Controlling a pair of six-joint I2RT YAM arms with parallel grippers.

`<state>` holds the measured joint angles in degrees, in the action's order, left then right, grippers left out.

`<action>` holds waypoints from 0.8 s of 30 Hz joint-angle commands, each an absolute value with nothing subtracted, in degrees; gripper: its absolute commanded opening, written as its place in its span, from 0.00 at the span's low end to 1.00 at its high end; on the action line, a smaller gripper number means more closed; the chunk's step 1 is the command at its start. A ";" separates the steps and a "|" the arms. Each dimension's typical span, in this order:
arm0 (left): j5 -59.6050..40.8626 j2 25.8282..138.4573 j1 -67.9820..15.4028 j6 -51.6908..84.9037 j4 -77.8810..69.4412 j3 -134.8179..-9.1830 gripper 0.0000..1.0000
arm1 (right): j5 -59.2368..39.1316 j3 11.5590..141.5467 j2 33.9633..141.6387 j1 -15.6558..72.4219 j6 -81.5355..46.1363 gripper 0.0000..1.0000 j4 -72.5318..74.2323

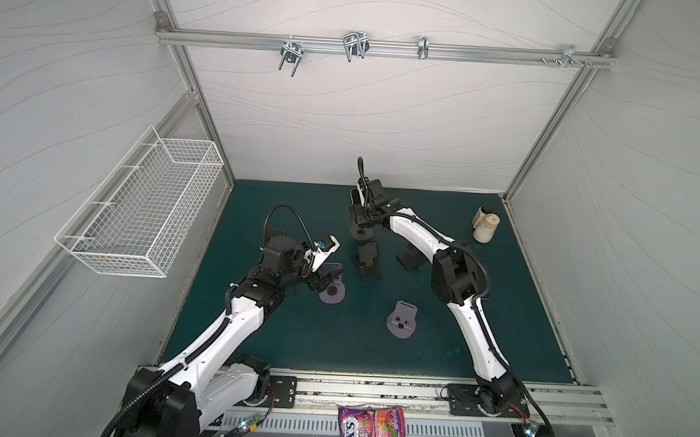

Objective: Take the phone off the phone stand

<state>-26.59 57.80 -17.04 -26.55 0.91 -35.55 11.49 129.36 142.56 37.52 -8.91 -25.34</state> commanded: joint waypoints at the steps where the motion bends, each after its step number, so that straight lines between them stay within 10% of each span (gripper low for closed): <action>1: -26.81 57.23 -17.32 -28.20 -1.40 -36.47 0.84 | 12.35 128.69 139.76 37.31 -7.51 0.76 -23.26; 24: -27.11 56.82 -17.37 -28.67 -0.84 -36.57 0.84 | 11.26 124.83 135.47 37.27 -7.21 0.78 -18.86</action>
<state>-26.61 57.52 -17.04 -27.20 0.95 -35.55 11.49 125.58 139.70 37.52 -8.05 -22.41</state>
